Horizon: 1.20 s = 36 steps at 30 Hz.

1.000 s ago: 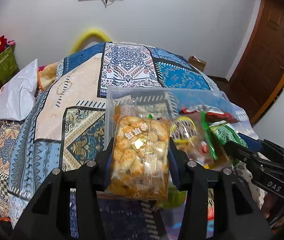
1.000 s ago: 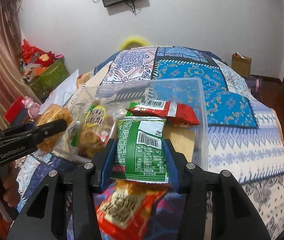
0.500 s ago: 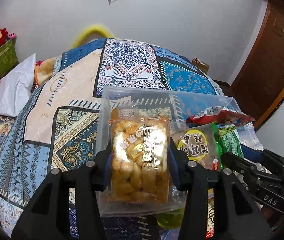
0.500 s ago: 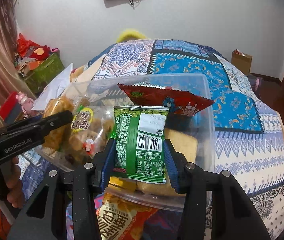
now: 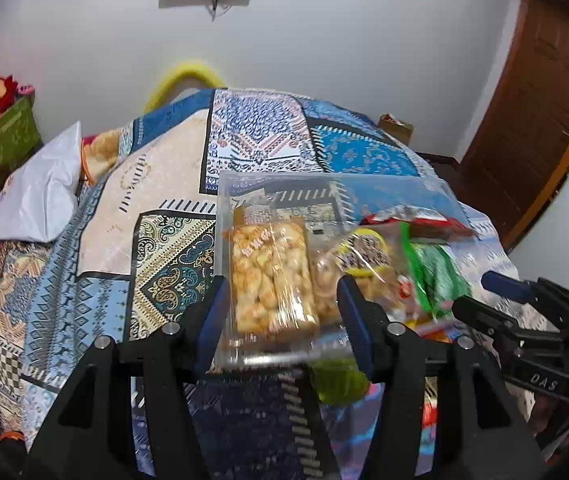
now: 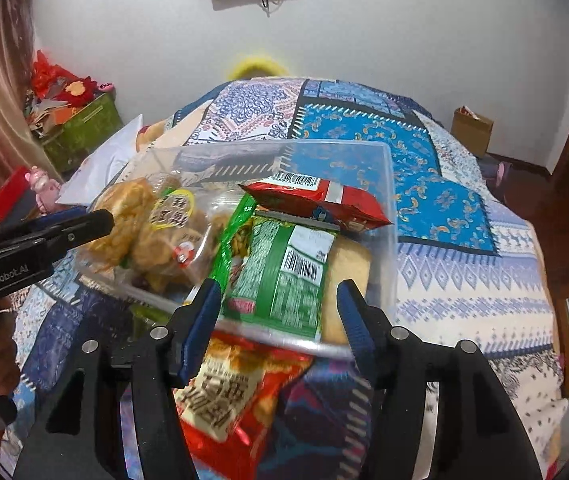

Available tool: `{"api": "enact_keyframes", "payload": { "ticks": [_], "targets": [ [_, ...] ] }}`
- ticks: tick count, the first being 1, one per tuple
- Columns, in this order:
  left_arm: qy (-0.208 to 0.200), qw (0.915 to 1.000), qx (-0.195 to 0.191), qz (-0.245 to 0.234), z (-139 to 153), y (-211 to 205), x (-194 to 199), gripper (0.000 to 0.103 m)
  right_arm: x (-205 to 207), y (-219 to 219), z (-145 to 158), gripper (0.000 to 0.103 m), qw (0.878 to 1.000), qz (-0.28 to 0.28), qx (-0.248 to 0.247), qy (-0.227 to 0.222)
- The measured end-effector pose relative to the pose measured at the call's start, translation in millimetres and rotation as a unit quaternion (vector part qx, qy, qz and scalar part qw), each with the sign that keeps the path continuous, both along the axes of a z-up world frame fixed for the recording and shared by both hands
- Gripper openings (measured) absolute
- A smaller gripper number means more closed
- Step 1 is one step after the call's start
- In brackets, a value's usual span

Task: Organize snacks
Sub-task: 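Carry both bags into the clear box and open both tools, then grasp the green jelly cup with the left tool while the right tool grasps the red cake bag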

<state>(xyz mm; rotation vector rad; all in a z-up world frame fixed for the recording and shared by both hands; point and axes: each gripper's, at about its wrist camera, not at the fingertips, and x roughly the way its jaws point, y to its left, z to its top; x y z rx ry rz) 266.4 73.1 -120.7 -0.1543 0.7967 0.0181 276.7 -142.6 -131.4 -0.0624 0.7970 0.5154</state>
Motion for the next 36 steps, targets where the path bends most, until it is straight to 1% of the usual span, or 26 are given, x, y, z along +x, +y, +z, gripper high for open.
{"api": "enact_keyframes", "payload": {
  "ticks": [1,3,5,8,14,16,18,21,24,27,28,29,30,31,32,33,36],
  "targets": [
    [-0.003,1.0,0.002,-0.002,2,-1,-5,0.061,-2,-1,0,0.066,1.0,-0.001,0.001,-0.002],
    [-0.011,0.9999,0.008,-0.009,8,-3,-18,0.062,-12,-3,3,0.074,1.0,-0.006,0.002,-0.012],
    [-0.012,0.9997,0.017,-0.015,10,-5,-30,0.064,-20,-3,1,0.074,1.0,-0.006,-0.001,-0.014],
    [-0.008,0.9994,0.025,-0.022,9,-6,-46,0.066,-24,0,-7,0.074,1.0,-0.004,-0.006,-0.001],
    [0.011,0.9991,0.022,-0.035,-8,-7,-65,0.067,-30,9,-36,0.074,0.999,0.0,-0.037,0.022],
    [0.02,0.9986,0.025,-0.042,-16,-10,-66,0.067,-31,11,-44,0.074,0.999,0.002,-0.046,0.029],
    [0.027,0.9982,0.031,-0.045,-24,-14,-64,0.067,-30,11,-47,0.074,0.998,0.004,-0.044,0.035],
    [0.039,0.9978,0.019,-0.051,-34,-19,-58,0.067,-22,13,-54,0.074,0.998,0.011,-0.037,0.053],
    [0.048,0.9972,0.018,-0.054,-44,-22,-53,0.067,-16,15,-62,0.074,0.997,0.016,-0.031,0.071],
    [0.056,0.9966,0.015,-0.058,-52,-25,-48,0.067,-12,12,-67,0.074,0.996,0.021,-0.012,0.085],
    [0.059,0.9964,0.015,-0.06,-54,-27,-46,0.067,-12,9,-67,0.066,0.996,0.02,-0.003,0.084],
    [0.061,0.9961,0.015,-0.061,-57,-28,-45,0.067,-11,7,-66,0.062,0.996,0.025,0.005,0.087],
    [0.064,0.9959,0.017,-0.062,-59,-30,-42,0.067,-13,5,-66,0.051,0.995,0.032,0.015,0.092],
    [0.066,0.9957,0.016,-0.063,-60,-32,-40,0.067,-13,4,-66,0.043,0.994,0.039,0.026,0.098],
    [0.07,0.9954,0.013,-0.065,-63,-34,-38,0.067,-14,3,-65,0.04,0.994,0.037,0.025,0.095],
    [0.071,0.9952,0.009,-0.066,-64,-35,-36,0.067,-16,2,-63,0.034,0.995,0.037,0.019,0.086],
    [0.076,0.9947,0.002,-0.07,-67,-41,-29,0.067,-21,-4,-59,0.03,0.996,0.038,0.022,0.078]
  ]
}}
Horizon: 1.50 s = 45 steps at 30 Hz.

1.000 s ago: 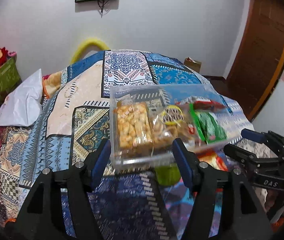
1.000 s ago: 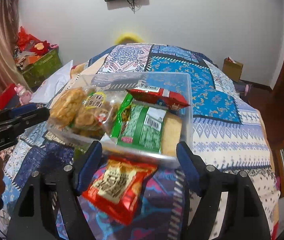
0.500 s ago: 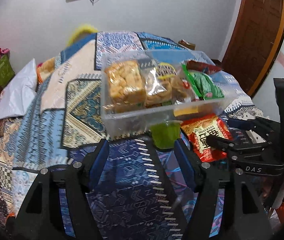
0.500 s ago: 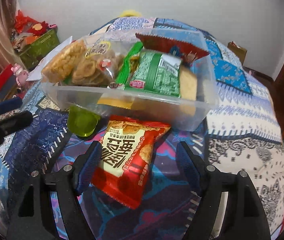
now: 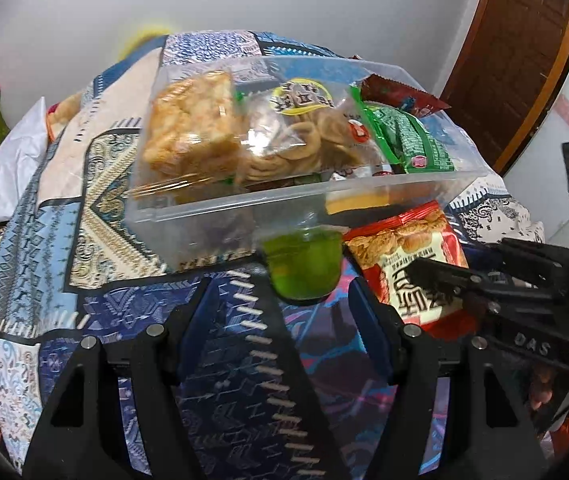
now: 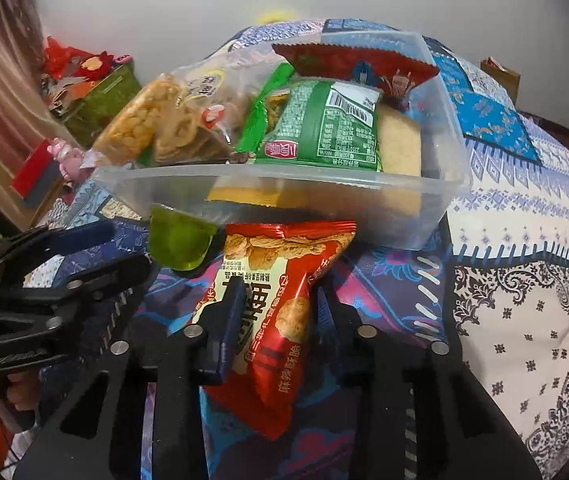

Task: Organize snacks
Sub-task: 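Grasp the green jelly cup with the left tool while the right tool grasps the red cake bag, then lower the jelly cup and red cake bag into the clear box and release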

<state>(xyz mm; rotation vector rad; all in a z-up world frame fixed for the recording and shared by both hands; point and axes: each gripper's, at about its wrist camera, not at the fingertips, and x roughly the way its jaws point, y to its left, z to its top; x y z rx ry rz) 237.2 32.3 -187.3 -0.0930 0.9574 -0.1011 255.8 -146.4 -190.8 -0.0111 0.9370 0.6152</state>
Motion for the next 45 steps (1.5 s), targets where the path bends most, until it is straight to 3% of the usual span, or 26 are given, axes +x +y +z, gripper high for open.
{"api": "enact_keyframes", "payload": {
  "ticks": [7,12,15,21,27,33,35,37,39,41,45],
  "targets": [
    [0.016,0.9998,-0.005,0.006,-9,-12,25,0.067,-10,-22,9,0.023,1.0,-0.019,-0.002,-0.023],
    [0.027,0.9987,-0.032,0.03,-18,-11,39,0.066,-14,-36,19,0.021,0.999,-0.04,0.006,-0.033],
    [0.029,0.9985,-0.032,0.035,-21,-13,41,0.051,-17,-44,23,0.021,0.998,-0.053,0.01,-0.038],
    [0.017,0.9997,-0.006,0.016,-13,-20,24,0.049,-21,-57,29,0.02,0.997,-0.064,0.029,-0.044],
    [0.003,0.9999,-0.009,0.008,3,-21,-1,0.049,-28,-60,43,0.01,0.995,-0.065,0.038,-0.064],
    [-0.02,0.9996,-0.019,0.009,28,-16,-26,0.049,-28,-57,44,0.01,0.996,-0.062,0.021,-0.059],
    [-0.027,0.9994,-0.019,0.009,33,-15,-33,0.049,-24,-55,37,0.016,0.997,-0.064,0.015,-0.043],
    [-0.031,0.9993,-0.019,0.007,37,-13,-40,0.049,-17,-52,27,0.048,0.997,-0.071,0.007,-0.027],
    [-0.034,0.9992,-0.02,0.008,40,-10,-48,0.049,-11,-47,22,0.069,0.996,-0.08,0.006,-0.027],
    [-0.034,0.9991,-0.023,0.008,41,-7,-54,0.049,-4,-40,18,0.076,0.997,-0.075,-0.002,-0.02],
    [-0.032,0.999,-0.028,0.013,40,0,-62,0.049,14,-18,-1,0.077,0.998,-0.05,-0.032,0.022]
  ]
}}
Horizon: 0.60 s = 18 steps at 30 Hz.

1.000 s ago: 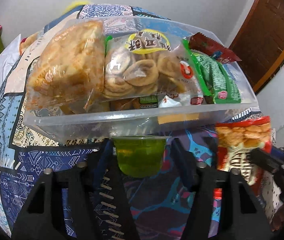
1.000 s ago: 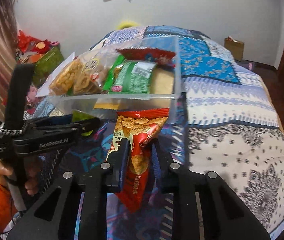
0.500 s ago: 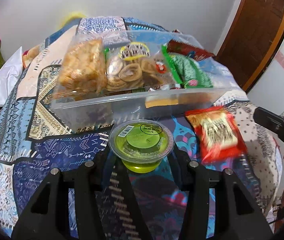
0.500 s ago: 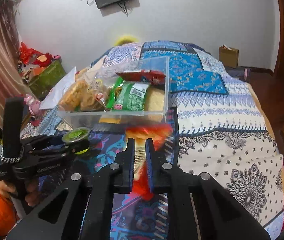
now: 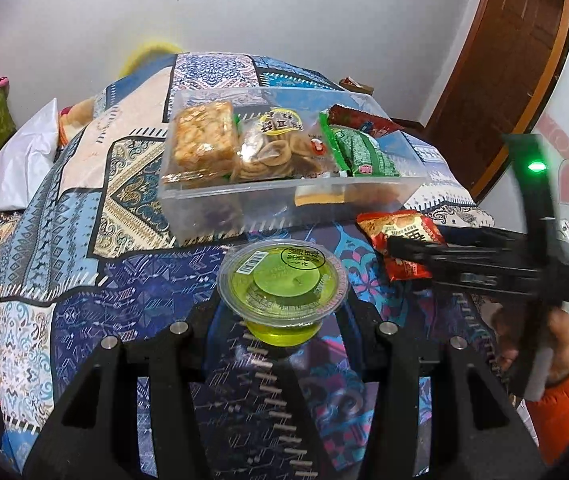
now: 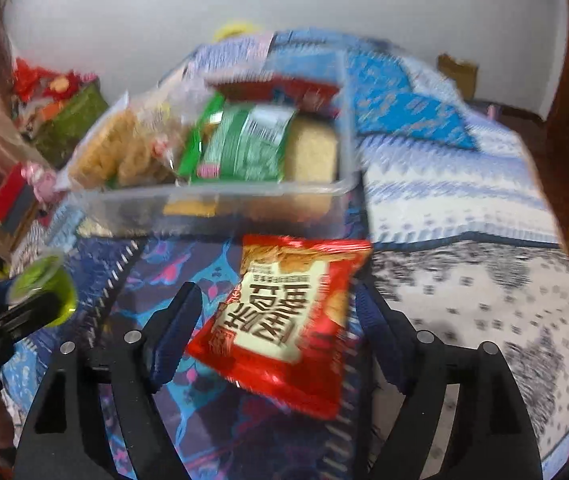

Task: Organize snacks
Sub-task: 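Lower the jelly cup and red cake bag into the clear box and release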

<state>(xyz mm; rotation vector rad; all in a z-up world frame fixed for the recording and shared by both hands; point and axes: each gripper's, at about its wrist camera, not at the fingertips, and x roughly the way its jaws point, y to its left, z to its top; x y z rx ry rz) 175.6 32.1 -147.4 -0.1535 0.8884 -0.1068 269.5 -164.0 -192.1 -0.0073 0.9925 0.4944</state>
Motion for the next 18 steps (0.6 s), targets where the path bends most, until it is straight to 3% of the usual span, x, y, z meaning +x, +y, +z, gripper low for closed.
{"api": "enact_keyframes", "payload": {
  "ticks": [2,5,7,9,18],
  "targets": [
    [0.002,1.0,-0.002,0.002,-2,3,-3,0.049,4,10,-14,0.079,1.0,0.009,-0.012,0.024],
    [0.004,1.0,-0.004,0.004,-4,5,-5,0.049,-3,19,-18,0.08,0.999,0.013,-0.043,-0.006],
    [0.007,0.9999,-0.006,0.006,-6,6,-5,0.049,-7,20,-18,0.071,0.998,0.009,-0.053,-0.019],
    [0.008,0.9999,-0.008,0.008,-6,7,-6,0.049,-10,18,-17,0.064,0.999,0.008,-0.05,-0.02],
    [-0.01,0.9998,-0.013,0.015,8,8,-11,0.049,-44,3,-1,0.06,0.999,0.021,-0.022,-0.029]
  ]
}}
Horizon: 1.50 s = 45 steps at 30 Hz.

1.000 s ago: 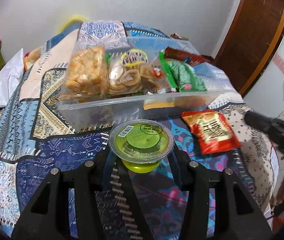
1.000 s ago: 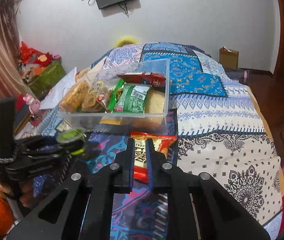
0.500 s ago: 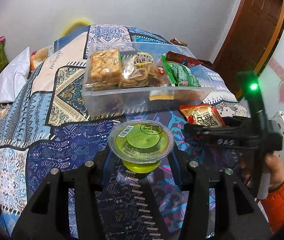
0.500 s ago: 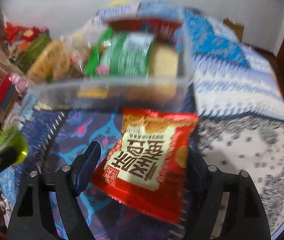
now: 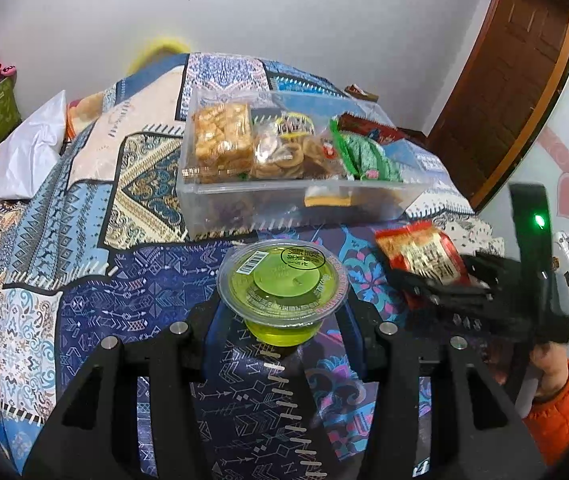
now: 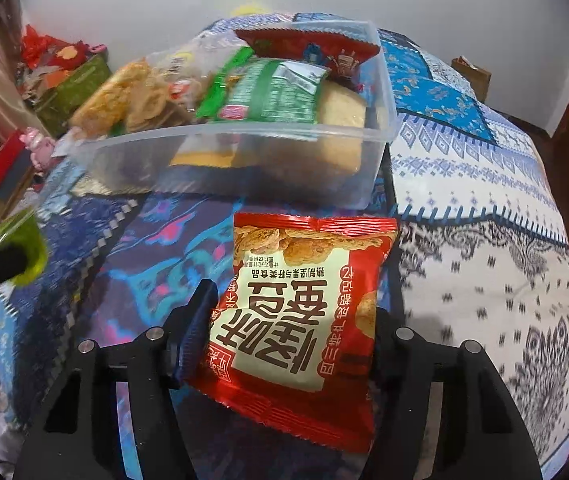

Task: Organize snacks
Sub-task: 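Lower the jelly cup and red cake bag into the clear box and release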

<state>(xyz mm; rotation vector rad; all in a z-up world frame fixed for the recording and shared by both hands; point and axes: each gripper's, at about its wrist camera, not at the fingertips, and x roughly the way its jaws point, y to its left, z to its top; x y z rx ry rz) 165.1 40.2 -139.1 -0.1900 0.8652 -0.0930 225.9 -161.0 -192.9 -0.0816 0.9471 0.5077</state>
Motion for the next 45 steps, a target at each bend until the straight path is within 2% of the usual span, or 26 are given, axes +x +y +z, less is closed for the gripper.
{"api": "enact_keyframes", "payload": {
  "ticks": [11,16,22,27,32,37,42,45],
  "targets": [
    [-0.048,0.9988,0.004,0.012,44,3,18,0.049,-17,-4,69,0.06,0.996,0.007,0.055,-0.076],
    [-0.065,0.9977,0.009,0.018,61,6,43,0.049,3,9,91,0.06,0.992,0.006,0.072,-0.105],
    [-0.083,0.996,0.017,0.03,74,14,77,0.049,37,27,104,0.06,0.989,0.007,0.083,-0.123],
    [-0.076,0.9957,0.024,0.048,71,27,111,0.049,65,50,103,0.06,0.989,0.01,0.09,-0.12],
    [-0.052,0.9974,0.006,0.049,58,39,142,0.049,87,73,91,0.06,0.991,0.022,0.076,-0.105],
    [-0.036,0.9983,0.013,0.044,41,35,166,0.049,97,79,79,0.061,0.993,0.031,0.046,-0.1],
    [-0.022,0.9991,0.002,0.037,28,27,183,0.049,99,75,78,0.062,0.994,0.033,0.031,-0.098],
    [-0.016,0.9993,0.006,0.033,23,20,189,0.049,97,70,81,0.068,0.994,0.03,0.027,-0.103]
  ]
}}
